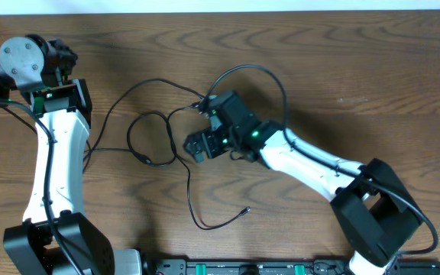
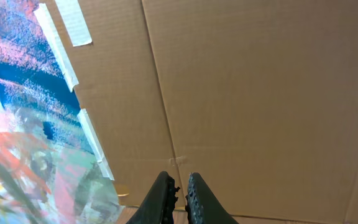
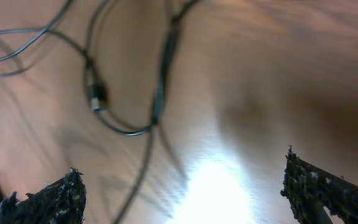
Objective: Untangle cables
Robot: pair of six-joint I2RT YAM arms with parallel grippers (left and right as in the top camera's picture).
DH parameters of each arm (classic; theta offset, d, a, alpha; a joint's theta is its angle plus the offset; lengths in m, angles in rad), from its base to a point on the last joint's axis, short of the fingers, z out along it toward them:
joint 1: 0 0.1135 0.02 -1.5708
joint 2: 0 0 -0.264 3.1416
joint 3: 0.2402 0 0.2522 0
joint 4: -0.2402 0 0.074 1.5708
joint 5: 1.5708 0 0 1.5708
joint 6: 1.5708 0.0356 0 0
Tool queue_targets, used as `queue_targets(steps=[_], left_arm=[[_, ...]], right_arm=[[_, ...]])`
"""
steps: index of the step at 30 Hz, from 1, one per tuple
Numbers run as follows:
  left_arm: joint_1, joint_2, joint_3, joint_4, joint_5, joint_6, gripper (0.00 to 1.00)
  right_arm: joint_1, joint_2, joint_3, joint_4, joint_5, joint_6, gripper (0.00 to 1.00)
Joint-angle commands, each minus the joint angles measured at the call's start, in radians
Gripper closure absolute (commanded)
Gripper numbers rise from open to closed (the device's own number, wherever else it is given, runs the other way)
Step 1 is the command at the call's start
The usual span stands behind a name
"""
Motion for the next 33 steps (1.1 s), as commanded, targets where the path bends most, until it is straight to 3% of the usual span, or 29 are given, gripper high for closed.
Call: queue_targets(steps=[1, 11, 14, 19, 23, 25, 26, 33], left_arm=[[-0.001, 0.010, -0.009, -0.002, -0.052, -0.005, 0.92], [-0.001, 0.010, -0.010, -0.001, -0.052, -0.005, 0.92], [-0.001, 0.010, -0.010, -0.002, -0.052, -0.005, 0.92], [-0.001, 0.010, -0.010, -0.002, -0.052, -0.005, 0.92], [-0.001, 0.010, -0.010, -0.002, -0.052, -0.005, 0.92], [-0.001, 0.010, -0.010, -0.002, -0.052, -0.005, 0.92], [-0.001, 0.010, -0.010, -0.001, -0.052, -0.005, 0.92], [-0.001, 0.010, -0.010, -0.001, -0.052, -0.005, 0.92]], right_arm=[[0.053, 0.026, 0.001, 0.003, 0.028, 0.026, 0.01], [0.158, 0.121, 0.001, 0.053, 0.052, 0.053, 0.16], [0.160, 0.126, 0.001, 0.050, 0.079, 0.054, 0.29], [0.146, 0.126, 0.002, 0.069, 0.090, 0.059, 0.35], [0.140, 0.126, 0.002, 0.067, 0.090, 0.059, 0.62], [0.138, 0.126, 0.002, 0.064, 0.090, 0.059, 0.82], [0.137, 0.126, 0.002, 0.060, 0.090, 0.059, 0.98], [0.093, 0.125, 0.002, 0.002, 0.091, 0.059, 0.99]])
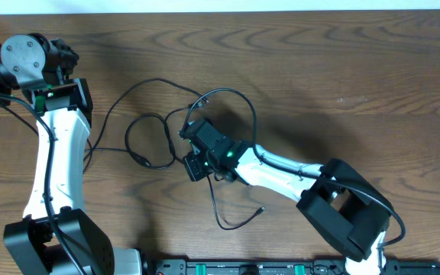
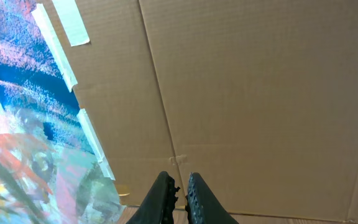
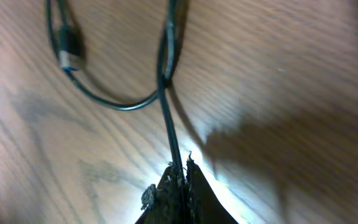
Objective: Untangle cables
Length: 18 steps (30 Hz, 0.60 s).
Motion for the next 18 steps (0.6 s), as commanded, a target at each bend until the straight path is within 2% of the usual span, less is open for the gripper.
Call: queue_targets(steps=[1, 5, 9, 12, 14, 18], left_arm=[[-0.001, 0.000, -0.006, 0.002, -0.051, -0.005, 0.92], [-0.001, 0.000, -0.006, 0.002, -0.051, -0.013, 0.92], [-0.001, 0.000, -0.006, 0.002, -0.052, -0.013, 0.92], [-0.001, 0.000, -0.006, 0.002, -0.052, -0.013, 0.92], [-0.011, 0.000, -0.006, 0.002, -0.052, -0.013, 0.92], [-0.085, 0.000, -0.006, 0.010, -0.051, -0.013, 0.92]], right_arm=[[-0.062, 0.002, 0.002, -0.058, 0.026, -0.002, 0.99], [-0.156, -0.019, 0.002, -0.165, 0.109, 0.001, 0.99], [-0.333, -0.078, 0.002, -0.279, 0.174, -0.005, 0.99], [-0.432, -0.095, 0.002, -0.297, 0.107, -0.045, 0.99], [-0.473, -0.096, 0.002, -0.296, -0.017, -0.069, 0.99], [-0.462, -0.095, 0.002, -0.299, -0.013, -0.105, 0.99]])
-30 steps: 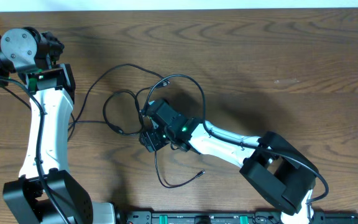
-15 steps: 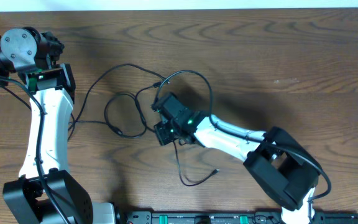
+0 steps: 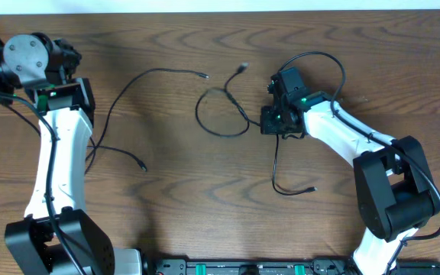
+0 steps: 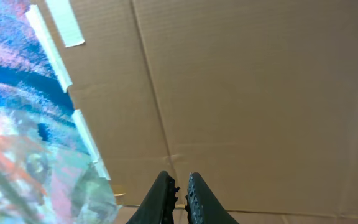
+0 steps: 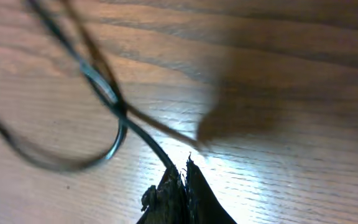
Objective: Untangle cables
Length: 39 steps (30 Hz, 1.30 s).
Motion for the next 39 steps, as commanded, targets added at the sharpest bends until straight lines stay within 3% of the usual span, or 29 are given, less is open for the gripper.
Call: queue_targets(steps=[1, 7, 11, 20, 27, 34, 39], left_arm=[[-0.067, 0.000, -0.006, 0.010, -0.048, -0.013, 0.92], [-0.142, 0.000, -0.006, 0.008, -0.052, -0.019, 0.92], [-0.188, 0.005, -0.008, -0.026, -0.052, -0.020, 0.92], [-0.289, 0.090, -0.033, -0.026, -0.052, -0.019, 0.92], [-0.368, 0.183, -0.033, -0.026, -0.052, -0.019, 0.92], [-0.420, 0.204, -0.033, -0.026, -0.052, -0.019, 0.92], [-0.436, 0.204, -0.033, -0.026, -0.052, -0.020, 0.92]], right_arm=[[0.030, -0.021, -0.001, -0.009, -0.026, -0.042, 0.99], [0.002, -0.024, -0.001, -0.071, 0.190, 0.010, 0.99], [-0.089, -0.037, -0.001, -0.106, 0.204, 0.011, 0.99], [-0.389, -0.259, 0.000, -0.135, 0.340, -0.027, 0.99], [-0.745, -0.518, 0.000, -0.134, 0.484, -0.090, 0.99], [-0.993, -0.542, 0.000, -0.111, 0.489, -0.101, 0.99], [-1.041, -0.541, 0.000, -0.078, 0.489, -0.105, 0.99]])
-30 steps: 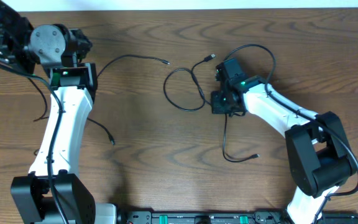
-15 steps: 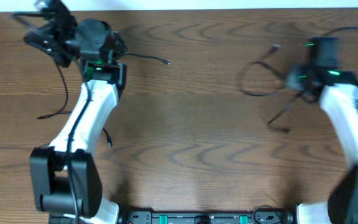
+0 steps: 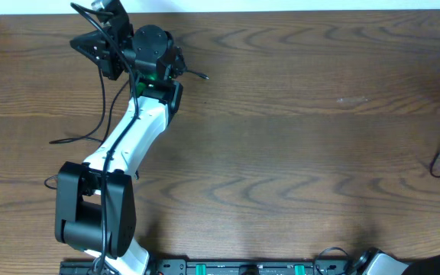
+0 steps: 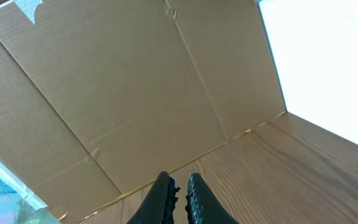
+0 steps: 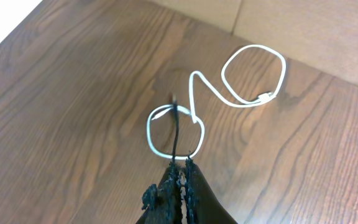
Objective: Untangle cables
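A thin black cable (image 3: 197, 74) lies at the table's far left, running under my left arm and down toward the left edge. My left gripper (image 3: 98, 42) is at the far left corner; in its wrist view the gripper (image 4: 180, 182) is shut with nothing between the fingers. My right gripper (image 5: 180, 163) is shut on a second black cable (image 5: 175, 130), held above a looped white cable (image 5: 265, 96) on the wood. In the overhead view this black cable (image 3: 438, 163) and the white cable show at the right edge; the right gripper itself is out of that frame.
The brown wooden table (image 3: 281, 153) carries a black rail (image 3: 243, 267) along its near edge. A cardboard wall (image 4: 104, 93) stands behind the table's far edge. The right arm's base (image 3: 373, 260) shows at the bottom right.
My right gripper, shut on its black cable, went from right of the table's middle to the far right edge, above the white cable. My left arm swung from the left edge to the far left corner.
My right gripper stood open over two tangled black cables mid-table. Then it was shut on one in the tangle. Then it held that cable right of centre, apart from the other. Now one cable lies far left and the held one far right.
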Robot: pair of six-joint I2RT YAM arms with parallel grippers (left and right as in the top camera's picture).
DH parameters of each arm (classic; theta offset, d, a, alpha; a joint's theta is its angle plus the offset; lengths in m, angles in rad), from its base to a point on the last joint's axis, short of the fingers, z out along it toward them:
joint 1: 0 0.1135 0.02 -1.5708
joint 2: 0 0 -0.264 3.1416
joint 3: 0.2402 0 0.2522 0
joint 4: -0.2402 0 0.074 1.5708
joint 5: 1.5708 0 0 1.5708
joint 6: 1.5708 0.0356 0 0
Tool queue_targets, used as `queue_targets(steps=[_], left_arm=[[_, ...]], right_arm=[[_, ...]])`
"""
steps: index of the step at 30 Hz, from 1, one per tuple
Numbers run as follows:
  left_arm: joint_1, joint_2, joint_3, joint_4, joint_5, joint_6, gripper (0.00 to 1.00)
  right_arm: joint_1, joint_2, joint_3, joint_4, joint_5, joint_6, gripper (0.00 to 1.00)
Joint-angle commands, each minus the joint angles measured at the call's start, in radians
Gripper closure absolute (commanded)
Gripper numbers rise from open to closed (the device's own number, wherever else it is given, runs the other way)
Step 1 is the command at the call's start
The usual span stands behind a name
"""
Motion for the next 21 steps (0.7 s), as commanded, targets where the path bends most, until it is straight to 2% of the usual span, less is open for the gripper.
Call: queue_targets(steps=[1, 13, 15, 16, 17, 21], left_arm=[[-0.012, 0.010, -0.002, 0.003, -0.052, -0.016, 0.92], [-0.065, 0.010, -0.002, 0.003, -0.052, -0.016, 0.92], [-0.072, 0.010, -0.002, 0.003, -0.052, -0.016, 0.92], [-0.076, 0.010, -0.002, 0.003, -0.052, -0.016, 0.92], [-0.078, 0.010, -0.002, 0.004, -0.052, -0.016, 0.92], [-0.082, 0.010, -0.002, 0.004, -0.052, -0.016, 0.92]], right_arm=[[-0.016, -0.004, 0.001, 0.035, 0.014, -0.020, 0.99], [-0.068, 0.109, 0.001, 0.195, 0.123, -0.045, 0.99], [-0.069, 0.127, -0.003, 0.200, 0.142, -0.051, 0.53], [-0.063, 0.128, -0.003, 0.194, 0.141, -0.049, 0.05], [-0.062, 0.127, -0.003, 0.187, 0.136, -0.048, 0.01], [-0.060, 0.125, -0.003, 0.169, -0.005, -0.050, 0.01]])
